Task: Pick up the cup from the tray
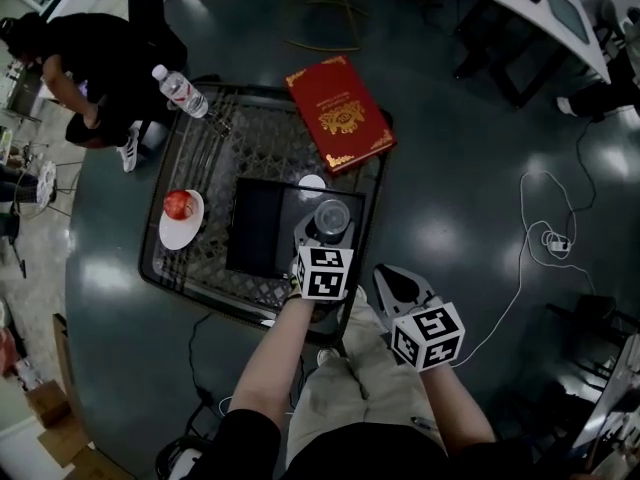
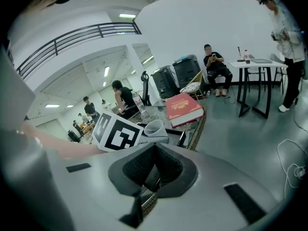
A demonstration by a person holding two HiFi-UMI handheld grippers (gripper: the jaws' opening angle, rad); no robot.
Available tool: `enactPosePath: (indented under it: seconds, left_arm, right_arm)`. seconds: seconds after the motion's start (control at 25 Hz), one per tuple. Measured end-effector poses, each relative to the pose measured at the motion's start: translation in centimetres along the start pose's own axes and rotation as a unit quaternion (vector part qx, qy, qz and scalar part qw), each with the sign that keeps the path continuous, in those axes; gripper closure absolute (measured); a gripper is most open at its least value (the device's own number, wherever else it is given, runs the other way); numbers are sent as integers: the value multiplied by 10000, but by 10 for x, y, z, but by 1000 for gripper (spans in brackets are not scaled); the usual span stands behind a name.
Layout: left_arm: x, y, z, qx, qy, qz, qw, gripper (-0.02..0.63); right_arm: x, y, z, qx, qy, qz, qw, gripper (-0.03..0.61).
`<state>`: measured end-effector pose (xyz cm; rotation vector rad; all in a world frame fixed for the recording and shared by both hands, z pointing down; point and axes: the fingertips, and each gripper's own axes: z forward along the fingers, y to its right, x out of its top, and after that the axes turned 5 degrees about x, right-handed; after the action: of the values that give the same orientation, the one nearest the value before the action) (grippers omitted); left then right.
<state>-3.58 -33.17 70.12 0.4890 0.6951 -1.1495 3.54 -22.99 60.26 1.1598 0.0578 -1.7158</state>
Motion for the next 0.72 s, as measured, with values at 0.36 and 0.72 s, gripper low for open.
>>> enactPosePath:
  seconds: [0.36,0.72]
  left_arm:
    - [-1,2,-44,17,41,-112,9999,330]
    - [5,6,-88,24,182,-98,9998,330]
  right_arm:
    - [3,-21,-17,17,109,-205,9997,568]
    - [5,-41,-31,22,195,-421,9989,568]
